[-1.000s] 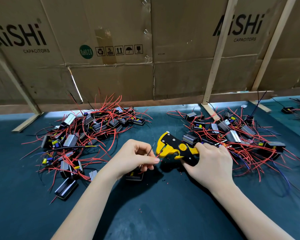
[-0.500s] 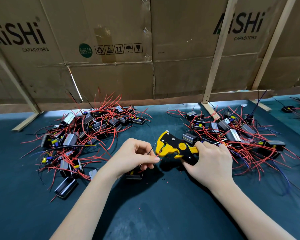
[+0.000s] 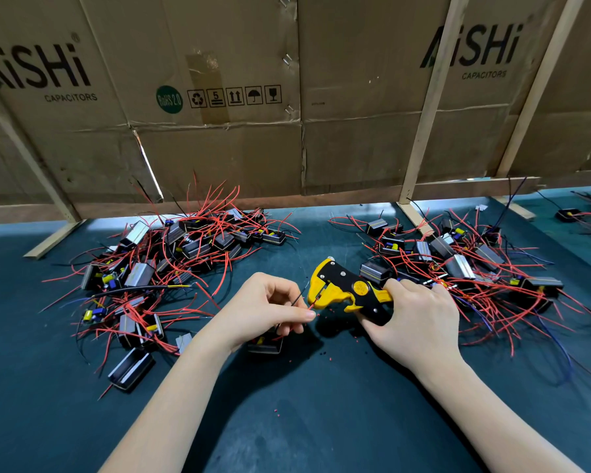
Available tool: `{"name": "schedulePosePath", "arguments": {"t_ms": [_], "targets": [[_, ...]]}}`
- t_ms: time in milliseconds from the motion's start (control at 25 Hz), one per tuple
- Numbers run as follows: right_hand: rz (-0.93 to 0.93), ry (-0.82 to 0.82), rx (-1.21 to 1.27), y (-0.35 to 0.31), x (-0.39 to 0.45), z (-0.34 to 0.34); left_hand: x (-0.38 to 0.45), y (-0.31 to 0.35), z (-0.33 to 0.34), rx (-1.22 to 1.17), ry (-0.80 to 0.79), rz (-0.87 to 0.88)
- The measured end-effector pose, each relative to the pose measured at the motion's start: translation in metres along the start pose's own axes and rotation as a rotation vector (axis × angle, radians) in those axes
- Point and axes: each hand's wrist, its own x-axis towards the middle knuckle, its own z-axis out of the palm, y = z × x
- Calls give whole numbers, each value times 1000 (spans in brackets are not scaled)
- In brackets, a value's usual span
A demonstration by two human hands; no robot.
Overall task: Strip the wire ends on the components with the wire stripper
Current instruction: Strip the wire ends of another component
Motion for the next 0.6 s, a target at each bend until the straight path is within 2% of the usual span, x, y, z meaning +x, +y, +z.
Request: {"name": "schedulePosePath", "arguments": {"t_ms": [600], "targets": [[-8, -33, 21, -4, 0, -4, 0, -4, -4, 16, -29, 19]]}}
